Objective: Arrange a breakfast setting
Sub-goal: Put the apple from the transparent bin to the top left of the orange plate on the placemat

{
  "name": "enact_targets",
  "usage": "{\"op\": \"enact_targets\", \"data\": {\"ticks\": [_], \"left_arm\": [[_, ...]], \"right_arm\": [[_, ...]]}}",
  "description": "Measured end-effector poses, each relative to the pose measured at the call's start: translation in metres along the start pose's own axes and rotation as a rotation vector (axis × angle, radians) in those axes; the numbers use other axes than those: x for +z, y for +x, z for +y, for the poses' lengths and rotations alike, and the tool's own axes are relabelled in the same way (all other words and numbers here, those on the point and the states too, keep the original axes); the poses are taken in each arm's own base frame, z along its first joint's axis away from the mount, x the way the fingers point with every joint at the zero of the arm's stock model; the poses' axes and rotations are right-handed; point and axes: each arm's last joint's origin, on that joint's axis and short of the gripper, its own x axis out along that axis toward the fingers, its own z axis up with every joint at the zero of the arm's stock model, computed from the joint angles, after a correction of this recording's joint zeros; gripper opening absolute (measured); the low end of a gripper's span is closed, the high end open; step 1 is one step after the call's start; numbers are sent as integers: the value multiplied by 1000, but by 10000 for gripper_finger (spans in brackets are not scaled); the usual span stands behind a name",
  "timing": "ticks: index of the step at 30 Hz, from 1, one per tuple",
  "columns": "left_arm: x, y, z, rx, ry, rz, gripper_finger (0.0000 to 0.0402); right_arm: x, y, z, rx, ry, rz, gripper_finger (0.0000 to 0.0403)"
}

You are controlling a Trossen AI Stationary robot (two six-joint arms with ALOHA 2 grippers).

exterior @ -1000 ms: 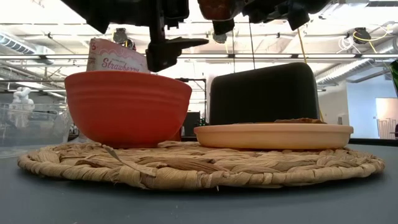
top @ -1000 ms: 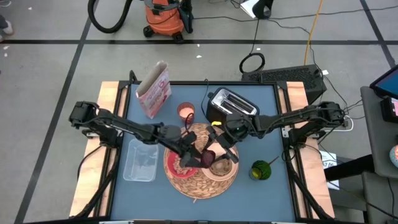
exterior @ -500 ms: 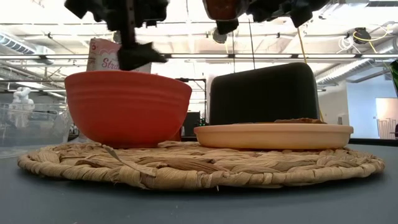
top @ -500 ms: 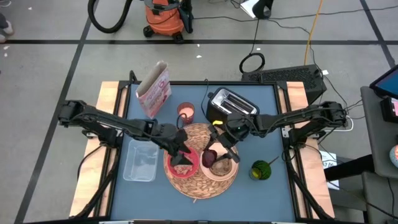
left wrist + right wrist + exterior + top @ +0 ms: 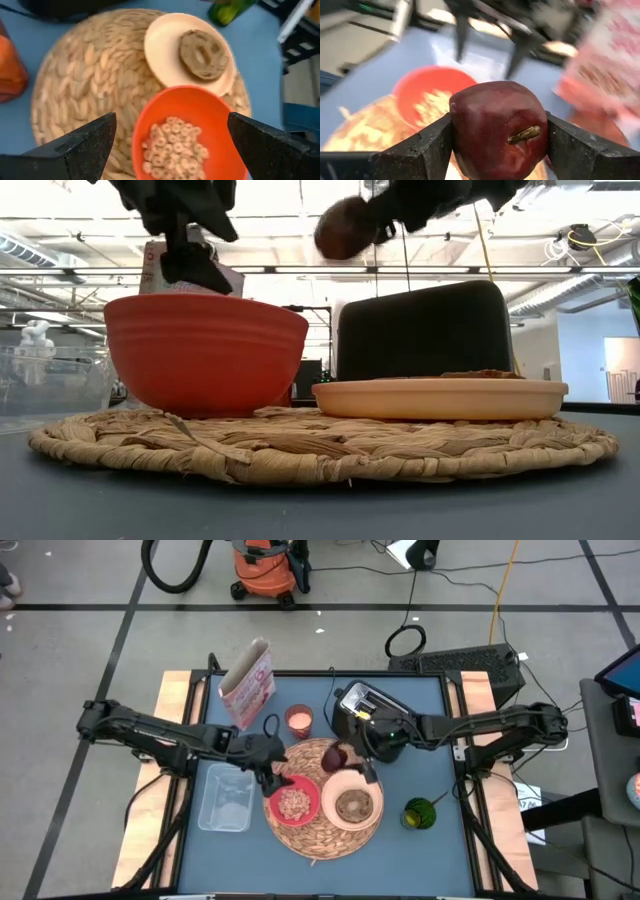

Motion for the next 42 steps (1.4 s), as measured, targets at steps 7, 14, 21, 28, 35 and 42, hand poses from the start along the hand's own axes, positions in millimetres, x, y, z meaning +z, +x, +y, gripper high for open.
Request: {"op": "enact_targets", "data": {"ticks": [7, 14, 21, 28, 35, 42], "left_arm": [[0, 1, 1, 32, 26, -10, 386], [1, 1, 1, 25, 45, -25, 386], [2, 1, 0, 23, 42, -29, 386], [1, 1, 0, 23, 44, -29, 386], [2, 1, 0, 23, 44, -29, 386], [2, 1, 0, 23, 44, -30, 386]], "right_arm": [[2, -8, -15, -170, 69, 155, 260], [37, -20, -29, -239, 83, 223, 260], [30, -4, -38, -244, 114, 275, 260], [1, 28, -39, -207, 138, 420, 261], [-17, 47, -38, -188, 160, 486, 262], [-26, 65, -26, -142, 123, 521, 264]]}}
